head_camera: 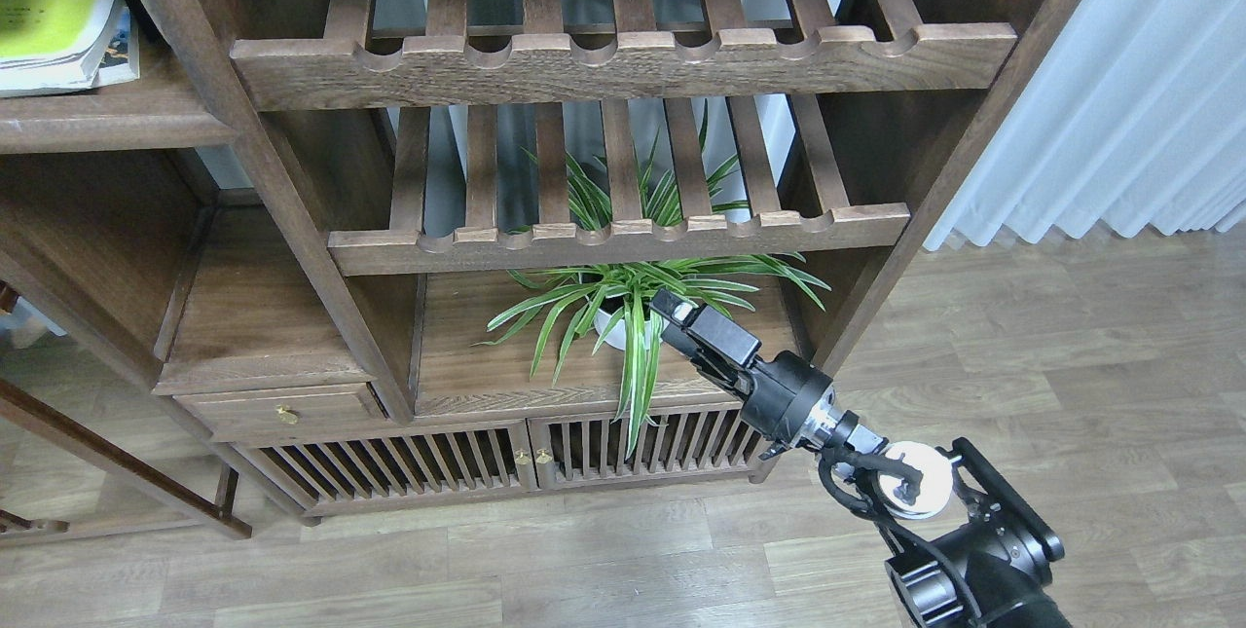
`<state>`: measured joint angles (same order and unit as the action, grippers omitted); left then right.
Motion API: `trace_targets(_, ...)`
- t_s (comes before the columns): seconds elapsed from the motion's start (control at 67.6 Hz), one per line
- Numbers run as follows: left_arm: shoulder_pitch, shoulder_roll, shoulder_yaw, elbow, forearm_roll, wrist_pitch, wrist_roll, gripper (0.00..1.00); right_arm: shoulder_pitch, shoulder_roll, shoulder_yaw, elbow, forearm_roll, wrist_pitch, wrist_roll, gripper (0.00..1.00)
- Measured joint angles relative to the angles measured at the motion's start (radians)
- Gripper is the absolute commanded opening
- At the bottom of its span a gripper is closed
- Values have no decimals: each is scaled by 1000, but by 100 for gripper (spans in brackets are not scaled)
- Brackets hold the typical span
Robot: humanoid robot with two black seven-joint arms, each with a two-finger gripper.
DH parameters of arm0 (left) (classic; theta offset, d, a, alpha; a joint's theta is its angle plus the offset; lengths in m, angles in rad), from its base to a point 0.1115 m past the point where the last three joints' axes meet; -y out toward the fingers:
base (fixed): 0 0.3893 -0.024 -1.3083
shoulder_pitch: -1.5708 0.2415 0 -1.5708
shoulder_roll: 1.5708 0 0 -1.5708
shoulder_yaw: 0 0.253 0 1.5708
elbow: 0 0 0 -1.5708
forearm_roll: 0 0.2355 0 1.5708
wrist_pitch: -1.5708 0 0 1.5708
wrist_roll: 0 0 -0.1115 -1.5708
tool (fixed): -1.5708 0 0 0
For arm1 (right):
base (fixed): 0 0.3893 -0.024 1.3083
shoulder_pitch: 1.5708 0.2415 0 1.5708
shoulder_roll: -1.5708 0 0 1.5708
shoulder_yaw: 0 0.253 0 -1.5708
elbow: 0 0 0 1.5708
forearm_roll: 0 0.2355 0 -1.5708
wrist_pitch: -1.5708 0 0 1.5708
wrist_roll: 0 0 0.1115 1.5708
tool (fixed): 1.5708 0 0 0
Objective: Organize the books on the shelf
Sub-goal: 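Place the maroon book on the edge shelf section with the left gripper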
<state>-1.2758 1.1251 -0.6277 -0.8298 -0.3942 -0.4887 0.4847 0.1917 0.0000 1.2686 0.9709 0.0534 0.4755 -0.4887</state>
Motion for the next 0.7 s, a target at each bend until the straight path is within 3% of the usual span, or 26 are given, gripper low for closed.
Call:
trace_targets(0.089,0,-10,-1,5,0,0,0,29,0,0,0,0,0,0,0,100)
trace_targets(0.133,0,-13,-3,8,0,0,0,38,0,0,0,0,0,0,0,100)
trace_targets(0.148,0,-15,-4,11,1,0,-1,45,0,0,0,0,0,0,0,100)
trace_targets(0.696,-7,-13,-13,-6,46,0,-6,81,-6,0,-3,-1,-1,0,0,100)
